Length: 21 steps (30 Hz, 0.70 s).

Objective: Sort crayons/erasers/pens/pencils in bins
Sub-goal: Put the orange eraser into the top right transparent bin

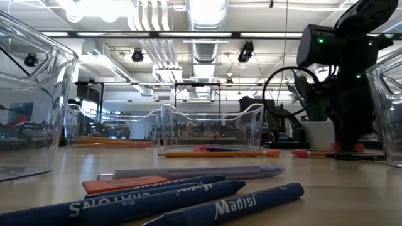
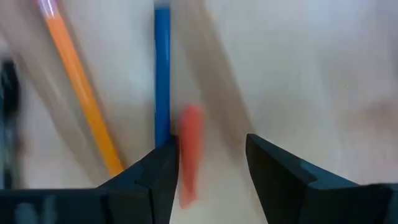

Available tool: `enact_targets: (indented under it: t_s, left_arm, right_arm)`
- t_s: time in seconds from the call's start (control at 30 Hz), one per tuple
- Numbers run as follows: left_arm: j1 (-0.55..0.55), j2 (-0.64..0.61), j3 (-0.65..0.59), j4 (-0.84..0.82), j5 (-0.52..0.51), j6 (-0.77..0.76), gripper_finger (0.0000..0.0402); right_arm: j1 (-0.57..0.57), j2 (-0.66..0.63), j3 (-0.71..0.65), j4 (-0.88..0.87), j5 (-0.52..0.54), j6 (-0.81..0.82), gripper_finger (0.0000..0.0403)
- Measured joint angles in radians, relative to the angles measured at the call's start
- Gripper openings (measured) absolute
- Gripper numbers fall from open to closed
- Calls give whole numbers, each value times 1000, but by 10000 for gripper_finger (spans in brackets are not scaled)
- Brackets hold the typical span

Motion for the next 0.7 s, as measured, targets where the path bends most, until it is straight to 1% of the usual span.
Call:
enact_targets:
  t_s: [0.13,0.27,0.37,0.53,0.7]
  left_arm:
    - [0,0,-1,0,0,0,75]
    - [0,0,-2,0,0,-1,75]
    - [0,0,-4,0,0,-1,75]
    - [-1,0,-4,0,0,-1,75]
    - [-1,0,-5,0,0,-1,75]
  right_arm:
    - [0,31,1,8,0,0,177]
    - [0,109,5,9,-2,6,176]
    - [0,172,5,10,-2,7,166]
    - [0,233,16,6,-4,9,125]
    - [0,218,24,6,-11,11,77]
